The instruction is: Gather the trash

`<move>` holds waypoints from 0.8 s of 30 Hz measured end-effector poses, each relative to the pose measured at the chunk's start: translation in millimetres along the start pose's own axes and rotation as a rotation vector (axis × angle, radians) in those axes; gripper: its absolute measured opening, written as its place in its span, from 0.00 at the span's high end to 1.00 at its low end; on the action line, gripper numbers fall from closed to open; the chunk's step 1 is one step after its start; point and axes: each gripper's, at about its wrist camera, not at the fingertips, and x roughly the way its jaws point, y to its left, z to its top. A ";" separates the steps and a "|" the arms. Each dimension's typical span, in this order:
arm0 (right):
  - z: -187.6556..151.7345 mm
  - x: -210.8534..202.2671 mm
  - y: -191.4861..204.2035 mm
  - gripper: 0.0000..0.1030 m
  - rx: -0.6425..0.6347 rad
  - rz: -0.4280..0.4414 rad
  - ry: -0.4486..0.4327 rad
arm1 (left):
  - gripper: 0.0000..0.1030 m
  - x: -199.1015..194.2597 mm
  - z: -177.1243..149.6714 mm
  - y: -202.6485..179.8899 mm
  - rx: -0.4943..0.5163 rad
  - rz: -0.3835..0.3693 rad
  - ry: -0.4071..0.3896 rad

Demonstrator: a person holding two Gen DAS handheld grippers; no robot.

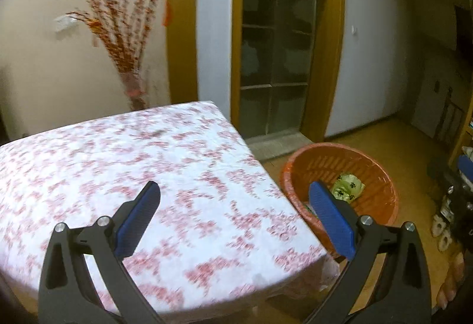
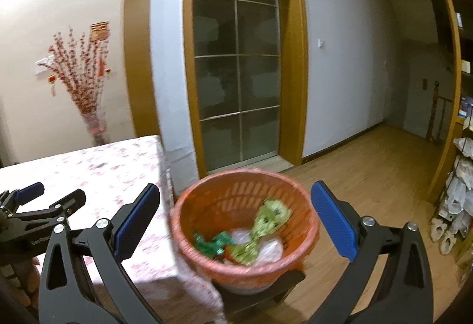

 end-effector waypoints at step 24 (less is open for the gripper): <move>-54.2 -70.2 34.1 0.02 -0.042 -0.038 0.033 | 0.04 -104.8 -73.0 34.2 -0.065 0.171 -0.104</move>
